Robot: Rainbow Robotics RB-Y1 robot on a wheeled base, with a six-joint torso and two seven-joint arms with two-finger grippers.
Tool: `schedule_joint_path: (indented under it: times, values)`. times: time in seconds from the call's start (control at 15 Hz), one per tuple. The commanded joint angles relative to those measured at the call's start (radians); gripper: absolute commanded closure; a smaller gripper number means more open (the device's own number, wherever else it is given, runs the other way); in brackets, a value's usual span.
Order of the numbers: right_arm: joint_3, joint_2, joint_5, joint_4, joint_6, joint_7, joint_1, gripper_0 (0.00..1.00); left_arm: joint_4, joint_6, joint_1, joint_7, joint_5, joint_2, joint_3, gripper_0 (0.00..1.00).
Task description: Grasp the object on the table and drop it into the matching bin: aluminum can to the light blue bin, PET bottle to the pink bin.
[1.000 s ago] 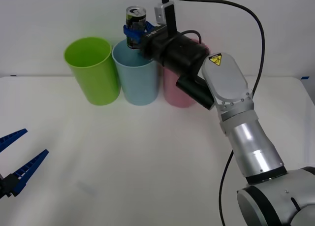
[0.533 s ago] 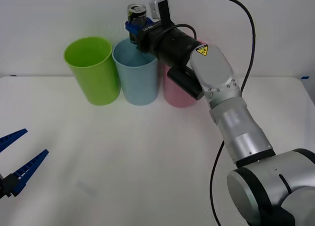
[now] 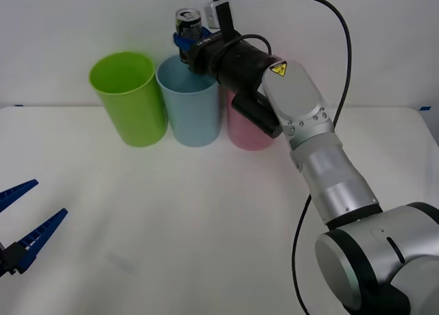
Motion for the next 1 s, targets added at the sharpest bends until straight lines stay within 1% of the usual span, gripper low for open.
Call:
schedule_joint_path:
  times: [0.07,0.13,0.2,0.27,0.6,0.73,0.8,0.87,1.0]
  values:
    - [0.005,0.0,-0.001,0.0,-0.002,0.001,0.002,1.0,0.0,0.0,0.0,0.0,0.0,0.0,0.0,0.0]
    - [0.005,0.0,0.0,-0.002,-0.002,0.004,0.001,0.98,0.0,0.0,0.0,0.0,0.0,0.0,0.0,0.0]
    - [0.005,0.0,-0.001,-0.002,-0.002,0.005,0.001,0.82,0.0,0.0,0.0,0.0,0.0,0.0,0.0,0.0]
    - [0.005,0.0,-0.001,0.0,-0.002,0.01,0.001,0.0,0.0,0.0,0.0,0.0,0.0,0.0,0.0,0.0]
    - [0.005,0.0,-0.015,-0.002,-0.002,0.034,0.001,0.0,0.0,0.0,0.0,0.0,0.0,0.0,0.0,0.0]
    - [0.002,0.0,-0.035,-0.005,-0.018,0.039,0.002,0.0,0.0,0.0,0.0,0.0,0.0,0.0,0.0,0.0]
    - [0.0,0.0,-0.058,-0.009,-0.045,0.042,0.004,0.0,0.0,0.0,0.0,0.0,0.0,0.0,0.0,0.0]
    - [0.0,0.0,-0.075,-0.02,-0.067,0.044,0.011,0.0,0.0,0.0,0.0,0.0,0.0,0.0,0.0,0.0]
    - [0.002,0.0,-0.081,-0.112,-0.117,0.045,0.074,0.0,0.0,0.0,0.0,0.0,0.0,0.0,0.0,0.0]
